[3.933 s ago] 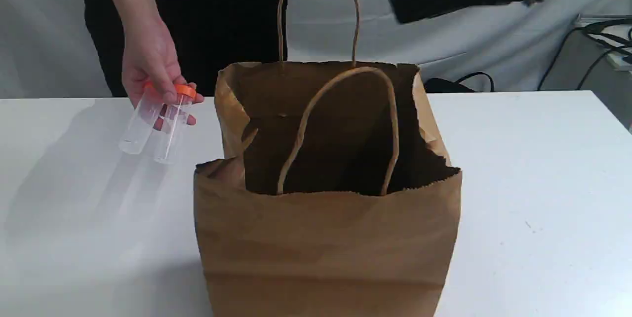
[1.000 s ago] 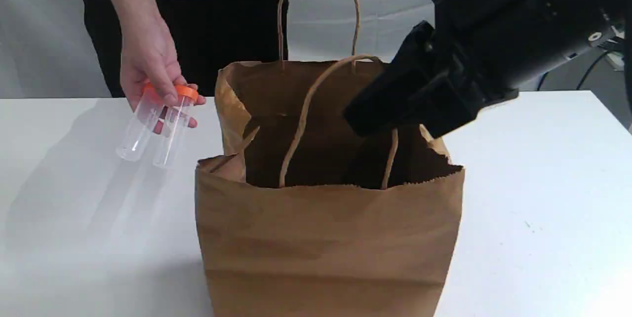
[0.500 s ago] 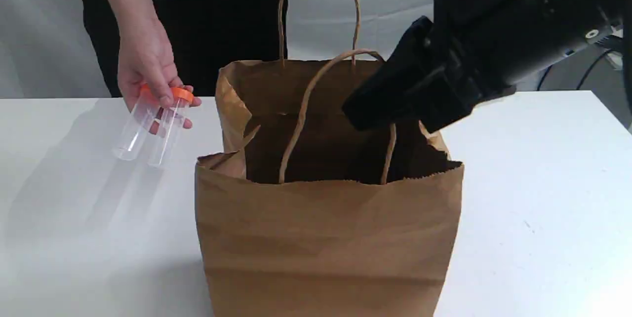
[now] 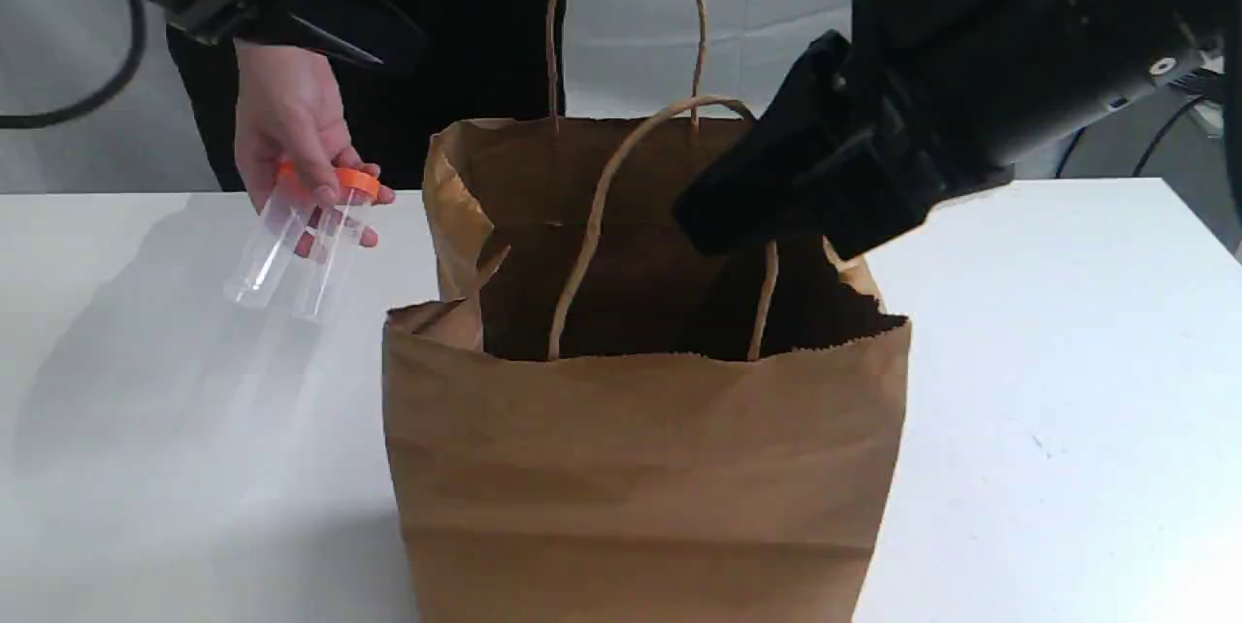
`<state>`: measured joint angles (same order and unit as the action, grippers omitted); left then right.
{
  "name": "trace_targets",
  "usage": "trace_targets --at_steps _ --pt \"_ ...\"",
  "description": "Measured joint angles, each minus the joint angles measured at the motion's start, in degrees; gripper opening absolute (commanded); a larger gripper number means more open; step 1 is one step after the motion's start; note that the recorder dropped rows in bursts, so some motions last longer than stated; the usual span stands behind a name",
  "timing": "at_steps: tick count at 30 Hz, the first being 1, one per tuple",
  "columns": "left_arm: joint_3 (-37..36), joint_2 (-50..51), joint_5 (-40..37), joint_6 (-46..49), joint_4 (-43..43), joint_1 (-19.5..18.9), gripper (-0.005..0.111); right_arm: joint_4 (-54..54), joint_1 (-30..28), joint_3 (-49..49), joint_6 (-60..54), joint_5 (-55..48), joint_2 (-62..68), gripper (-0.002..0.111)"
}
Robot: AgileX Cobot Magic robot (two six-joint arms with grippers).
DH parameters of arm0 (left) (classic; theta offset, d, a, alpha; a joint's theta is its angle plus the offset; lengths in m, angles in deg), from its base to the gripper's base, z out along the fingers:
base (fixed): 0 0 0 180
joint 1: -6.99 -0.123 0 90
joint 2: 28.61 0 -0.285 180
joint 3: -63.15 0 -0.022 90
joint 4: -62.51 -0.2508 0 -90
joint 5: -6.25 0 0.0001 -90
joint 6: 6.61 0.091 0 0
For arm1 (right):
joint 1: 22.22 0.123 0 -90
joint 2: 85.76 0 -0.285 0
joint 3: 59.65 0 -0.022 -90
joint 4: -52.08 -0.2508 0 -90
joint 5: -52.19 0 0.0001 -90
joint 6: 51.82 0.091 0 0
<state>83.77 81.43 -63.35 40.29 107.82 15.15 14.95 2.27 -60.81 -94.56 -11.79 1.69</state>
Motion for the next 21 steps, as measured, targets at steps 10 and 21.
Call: trace_targets --at_steps 10,21 --pt "0.26 0.0 4.54 2.45 -7.88 6.09 0.053 0.0 0.0 0.0 0.0 0.0 0.0 0.0" --pt "0.26 1.73 8.74 2.56 -11.39 7.67 0.053 -0.11 0.0 0.0 0.0 0.04 0.0 0.0"
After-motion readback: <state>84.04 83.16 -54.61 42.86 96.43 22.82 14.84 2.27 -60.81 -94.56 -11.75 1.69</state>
